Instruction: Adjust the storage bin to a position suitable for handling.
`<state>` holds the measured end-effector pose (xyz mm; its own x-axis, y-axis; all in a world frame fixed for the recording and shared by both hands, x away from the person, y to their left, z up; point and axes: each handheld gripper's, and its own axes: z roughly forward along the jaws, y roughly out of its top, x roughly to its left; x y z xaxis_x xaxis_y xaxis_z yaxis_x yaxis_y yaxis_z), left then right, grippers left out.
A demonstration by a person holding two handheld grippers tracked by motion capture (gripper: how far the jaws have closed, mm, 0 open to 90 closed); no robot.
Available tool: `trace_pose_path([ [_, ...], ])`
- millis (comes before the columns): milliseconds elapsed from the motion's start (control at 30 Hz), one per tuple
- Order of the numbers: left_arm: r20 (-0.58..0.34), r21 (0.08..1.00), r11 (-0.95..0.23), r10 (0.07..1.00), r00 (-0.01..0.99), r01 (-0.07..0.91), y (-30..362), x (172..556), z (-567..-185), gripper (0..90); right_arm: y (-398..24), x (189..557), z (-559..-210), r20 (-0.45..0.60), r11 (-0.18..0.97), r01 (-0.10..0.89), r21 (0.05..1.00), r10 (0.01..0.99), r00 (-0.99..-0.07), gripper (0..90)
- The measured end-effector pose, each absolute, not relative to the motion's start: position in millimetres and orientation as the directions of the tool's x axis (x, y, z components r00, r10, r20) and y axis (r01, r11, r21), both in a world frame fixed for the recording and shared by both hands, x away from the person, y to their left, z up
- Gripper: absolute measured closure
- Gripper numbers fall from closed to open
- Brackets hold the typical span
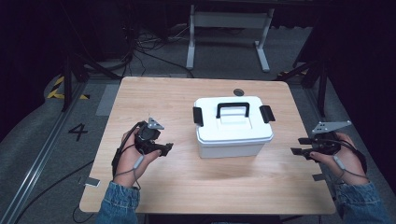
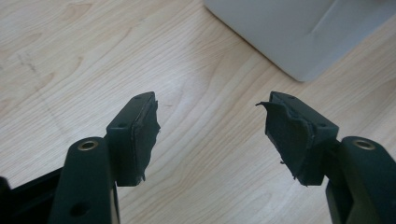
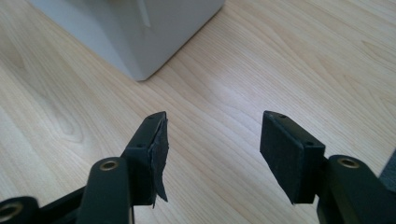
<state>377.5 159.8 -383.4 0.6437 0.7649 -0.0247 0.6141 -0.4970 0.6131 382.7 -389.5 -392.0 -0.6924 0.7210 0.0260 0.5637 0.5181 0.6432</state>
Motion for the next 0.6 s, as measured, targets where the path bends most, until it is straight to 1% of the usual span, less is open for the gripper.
trace_pose_path([
  [300,-0.037,0.643,-0.462,0.778,0.627,0.611,162.0,376.4,-371.0,30.6,-394.1,379.5,-391.3,0.030,0.503,0.561,0.657,0.726,-0.687,42.7],
  [367,-0.053,0.647,-0.451,0.778,0.626,0.615,163.1,376.4,-367.1,30.3,-395.1,378.5,-391.4,0.031,0.500,0.562,0.659,0.728,-0.685,42.8],
  [600,-0.092,0.709,-0.400,0.764,0.639,0.581,159.3,380.9,-350.2,26.5,-401.4,372.3,-389.9,0.040,0.481,0.571,0.665,0.741,-0.670,42.8],
])
